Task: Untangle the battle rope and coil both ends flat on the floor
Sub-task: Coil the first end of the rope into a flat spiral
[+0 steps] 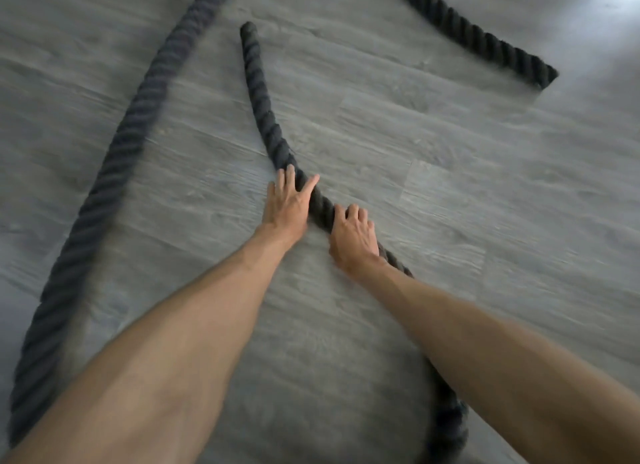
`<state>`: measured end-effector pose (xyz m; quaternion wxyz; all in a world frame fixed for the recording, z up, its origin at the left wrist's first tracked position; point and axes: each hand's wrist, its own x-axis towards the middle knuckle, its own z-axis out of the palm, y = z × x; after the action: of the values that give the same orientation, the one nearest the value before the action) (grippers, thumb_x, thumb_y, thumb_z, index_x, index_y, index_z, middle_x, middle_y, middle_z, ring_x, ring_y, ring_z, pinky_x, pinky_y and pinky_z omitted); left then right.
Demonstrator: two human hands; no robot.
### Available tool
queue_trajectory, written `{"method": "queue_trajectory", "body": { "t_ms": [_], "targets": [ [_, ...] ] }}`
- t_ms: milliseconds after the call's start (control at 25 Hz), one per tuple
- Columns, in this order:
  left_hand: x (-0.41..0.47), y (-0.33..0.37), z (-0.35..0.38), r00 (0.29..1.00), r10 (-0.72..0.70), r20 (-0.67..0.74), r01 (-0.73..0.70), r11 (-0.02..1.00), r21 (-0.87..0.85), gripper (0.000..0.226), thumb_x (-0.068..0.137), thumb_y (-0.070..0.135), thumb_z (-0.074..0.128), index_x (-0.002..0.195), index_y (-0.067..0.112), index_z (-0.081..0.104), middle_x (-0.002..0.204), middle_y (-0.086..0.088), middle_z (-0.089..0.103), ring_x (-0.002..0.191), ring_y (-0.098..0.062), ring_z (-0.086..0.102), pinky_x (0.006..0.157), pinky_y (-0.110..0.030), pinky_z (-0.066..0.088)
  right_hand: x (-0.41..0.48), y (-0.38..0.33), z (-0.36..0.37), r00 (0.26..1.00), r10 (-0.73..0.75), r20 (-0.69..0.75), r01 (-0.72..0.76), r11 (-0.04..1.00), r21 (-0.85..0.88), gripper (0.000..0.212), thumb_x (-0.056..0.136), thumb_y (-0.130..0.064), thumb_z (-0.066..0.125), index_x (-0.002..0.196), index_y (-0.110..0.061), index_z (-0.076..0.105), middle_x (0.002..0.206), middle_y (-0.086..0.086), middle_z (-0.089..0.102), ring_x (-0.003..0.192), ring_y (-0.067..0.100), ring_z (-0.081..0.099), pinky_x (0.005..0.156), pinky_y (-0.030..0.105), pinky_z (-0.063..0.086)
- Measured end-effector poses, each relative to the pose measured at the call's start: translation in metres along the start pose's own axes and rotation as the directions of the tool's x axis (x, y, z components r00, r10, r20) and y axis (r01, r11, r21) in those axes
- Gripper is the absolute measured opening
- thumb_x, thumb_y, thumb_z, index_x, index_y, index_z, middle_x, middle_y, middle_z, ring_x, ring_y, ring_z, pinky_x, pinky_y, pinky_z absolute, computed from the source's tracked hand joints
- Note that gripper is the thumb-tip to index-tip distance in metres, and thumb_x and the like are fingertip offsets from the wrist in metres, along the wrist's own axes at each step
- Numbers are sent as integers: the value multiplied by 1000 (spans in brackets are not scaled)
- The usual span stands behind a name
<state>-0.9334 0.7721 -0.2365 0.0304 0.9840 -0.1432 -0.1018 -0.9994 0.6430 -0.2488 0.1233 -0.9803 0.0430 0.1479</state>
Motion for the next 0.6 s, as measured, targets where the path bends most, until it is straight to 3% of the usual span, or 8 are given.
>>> {"method": "queue_trajectory", "body": {
  "t_ms": [80,120,200,280,360,440,520,600],
  "targets": [
    [30,-24,8,999,28,40,-33,990,136,83,80,9,65,152,29,30,162,-21,6,150,-38,-2,120,-57,6,6,8,12,996,-64,-66,64,998,-1,53,84,-12,62,133,-12,42,126,14,46,117,35,44,95,45,42],
    [41,-33,9,998,53,16,-55,984,170,78,78,12,66,148,29,37,163,-19,6,151,-37,-6,119,-59,0,6,18,15,990,-107,-87,108,994,9,55,83,-12,63,134,-14,42,125,12,46,115,33,43,94,44,42],
    [54,-47,7,989,139,-58,-120,960,254,64,76,20,69,136,25,49,157,-16,28,150,-38,3,119,-60,-5,9,42,11,979,-171,-108,172,985,3,58,85,-13,64,138,-19,41,122,10,46,112,29,43,94,42,41],
    [56,-48,2,978,193,-84,-154,929,338,62,76,41,74,130,21,53,140,-12,49,140,-39,32,119,-60,3,19,68,0,980,-134,-148,126,990,-64,58,87,-10,60,140,-21,41,121,11,46,110,29,44,94,42,40],
    [48,-28,-4,990,135,-47,-110,929,352,70,76,64,68,125,15,55,127,-10,58,119,-36,52,113,-53,26,30,83,-13,987,7,-159,-27,991,-128,58,87,-6,53,141,-21,39,124,16,45,114,34,43,97,46,38],
    [38,-2,-5,996,76,-46,-55,935,350,70,78,74,58,110,12,60,104,-6,65,91,-24,58,83,-38,43,40,82,-26,983,139,-122,-160,970,-182,65,86,-4,49,147,-19,32,140,28,37,132,47,33,112,59,26],
    [26,14,-1,998,51,-47,-34,949,312,59,83,72,53,90,15,62,78,1,61,70,-16,53,63,-30,39,45,65,-33,989,128,-79,-142,968,-207,80,85,-1,48,157,-16,16,157,35,15,148,52,8,118,66,1],
    [17,17,7,1000,-4,-30,11,975,220,51,90,65,51,91,16,66,82,0,66,76,-19,62,62,-30,38,38,37,-30,995,12,-100,-27,989,-142,86,83,-2,51,160,-15,11,160,29,13,149,48,10,120,62,7]
  ]
}}
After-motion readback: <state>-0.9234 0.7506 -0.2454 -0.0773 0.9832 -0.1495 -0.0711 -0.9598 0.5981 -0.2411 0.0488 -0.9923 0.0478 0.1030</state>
